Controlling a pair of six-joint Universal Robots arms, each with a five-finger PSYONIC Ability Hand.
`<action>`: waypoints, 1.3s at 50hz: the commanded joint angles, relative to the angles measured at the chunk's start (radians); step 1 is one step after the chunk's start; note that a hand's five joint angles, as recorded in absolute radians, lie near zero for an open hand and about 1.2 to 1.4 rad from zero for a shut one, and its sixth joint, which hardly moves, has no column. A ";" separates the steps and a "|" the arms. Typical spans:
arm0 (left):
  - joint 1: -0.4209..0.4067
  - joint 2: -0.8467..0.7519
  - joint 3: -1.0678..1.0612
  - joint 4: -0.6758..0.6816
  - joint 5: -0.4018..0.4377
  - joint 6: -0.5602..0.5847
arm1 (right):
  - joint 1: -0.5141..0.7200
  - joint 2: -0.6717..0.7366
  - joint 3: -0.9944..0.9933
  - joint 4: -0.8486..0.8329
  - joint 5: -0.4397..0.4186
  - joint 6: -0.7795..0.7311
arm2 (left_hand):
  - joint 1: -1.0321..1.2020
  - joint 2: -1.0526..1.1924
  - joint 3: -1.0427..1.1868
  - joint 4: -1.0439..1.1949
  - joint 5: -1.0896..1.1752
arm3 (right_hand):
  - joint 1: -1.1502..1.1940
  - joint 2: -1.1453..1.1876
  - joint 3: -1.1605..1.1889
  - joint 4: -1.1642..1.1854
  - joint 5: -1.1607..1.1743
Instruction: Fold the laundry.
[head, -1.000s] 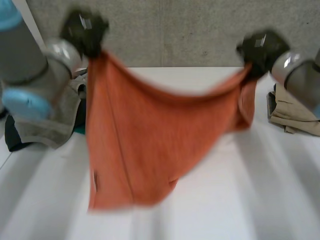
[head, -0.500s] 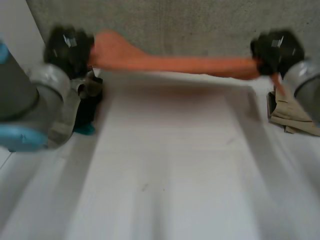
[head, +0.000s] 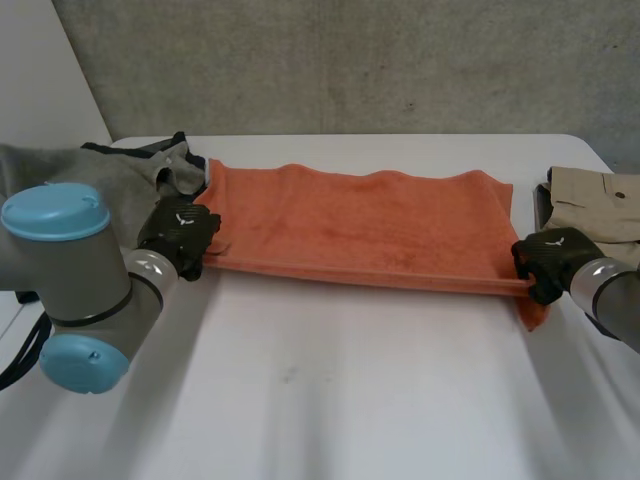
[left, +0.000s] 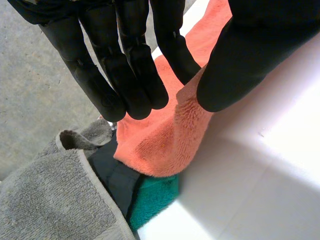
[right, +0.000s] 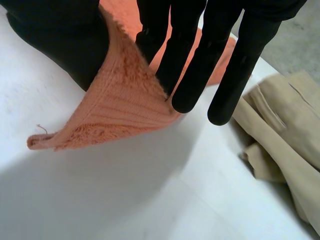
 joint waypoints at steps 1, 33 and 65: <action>-0.004 -0.006 -0.004 -0.034 0.000 0.000 | -0.010 -0.018 0.016 0.012 0.069 -0.110 | 0.253 0.200 0.207 0.197 0.232 | 0.036 -0.026 -0.035 -0.043 -0.011; 0.188 -0.027 0.132 -0.190 0.279 0.214 | -0.013 -0.045 0.119 -0.117 0.010 -0.089 | -0.757 -0.810 -0.803 -0.813 -0.777 | 0.280 0.218 0.209 0.201 0.233; 0.067 -0.483 0.798 -0.627 0.155 0.455 | -0.013 -0.048 0.139 -0.139 -0.003 -0.113 | 0.102 0.049 0.056 0.046 0.081 | 0.280 0.218 0.209 0.201 0.233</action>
